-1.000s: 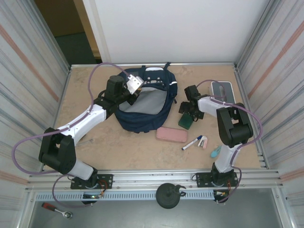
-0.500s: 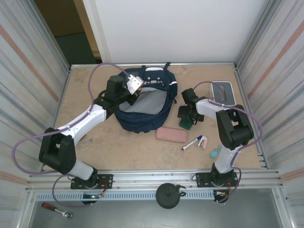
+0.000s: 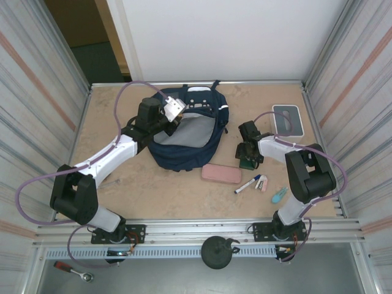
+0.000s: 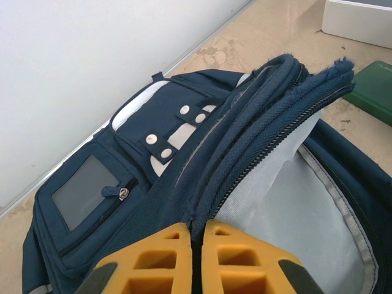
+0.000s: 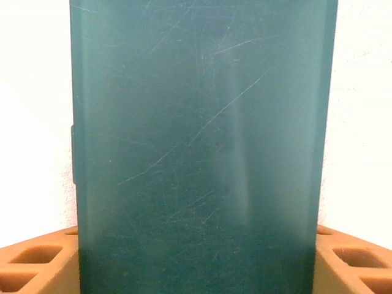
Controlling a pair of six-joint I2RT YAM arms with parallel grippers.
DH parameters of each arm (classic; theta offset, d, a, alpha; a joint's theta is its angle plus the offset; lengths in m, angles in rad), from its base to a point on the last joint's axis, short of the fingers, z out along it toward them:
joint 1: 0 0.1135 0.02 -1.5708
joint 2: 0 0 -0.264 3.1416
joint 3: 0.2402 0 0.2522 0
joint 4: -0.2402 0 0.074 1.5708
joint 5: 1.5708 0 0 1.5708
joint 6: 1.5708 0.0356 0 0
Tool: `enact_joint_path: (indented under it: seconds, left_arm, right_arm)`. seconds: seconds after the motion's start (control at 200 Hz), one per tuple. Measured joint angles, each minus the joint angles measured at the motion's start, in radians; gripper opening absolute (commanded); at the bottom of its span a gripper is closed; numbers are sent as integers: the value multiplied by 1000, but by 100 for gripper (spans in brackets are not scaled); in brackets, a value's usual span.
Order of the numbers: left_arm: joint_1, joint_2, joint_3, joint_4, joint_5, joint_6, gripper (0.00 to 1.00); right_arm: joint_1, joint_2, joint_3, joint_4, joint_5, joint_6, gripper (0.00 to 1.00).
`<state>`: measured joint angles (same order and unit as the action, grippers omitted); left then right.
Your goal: Pack the student bag
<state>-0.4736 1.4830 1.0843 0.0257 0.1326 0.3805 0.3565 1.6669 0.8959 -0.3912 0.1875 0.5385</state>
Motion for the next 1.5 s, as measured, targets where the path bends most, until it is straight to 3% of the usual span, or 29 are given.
enact_joint_path:
  seconds: [0.125, 0.255, 0.391, 0.546, 0.731, 0.932, 1.338, 1.503]
  left_arm:
    - [0, 0, 1, -5, -1, -22, 0]
    - [0, 0, 27, -26, -7, -42, 0]
    - [4, 18, 108, -60, -3, -47, 0]
    - [37, 67, 220, -105, 29, -65, 0]
    - [60, 126, 330, -163, 74, -91, 0]
    - [65, 155, 393, -203, 107, -124, 0]
    - [77, 186, 432, -215, 137, -290, 0]
    - [88, 186, 432, -209, 137, -336, 0]
  right_arm:
    - [11, -43, -19, -14, 5, -18, 39]
    - [23, -192, -35, -50, -20, -62, 34]
    - [61, -349, -22, -53, -136, -119, 34]
    - [159, -353, 59, -73, -288, -167, 34]
    - [231, -242, 187, -61, -467, -181, 34]
    - [265, -19, 340, -14, -558, -149, 35]
    - [306, 294, 581, 120, -542, 16, 42]
    - [339, 357, 666, 129, -471, 70, 54]
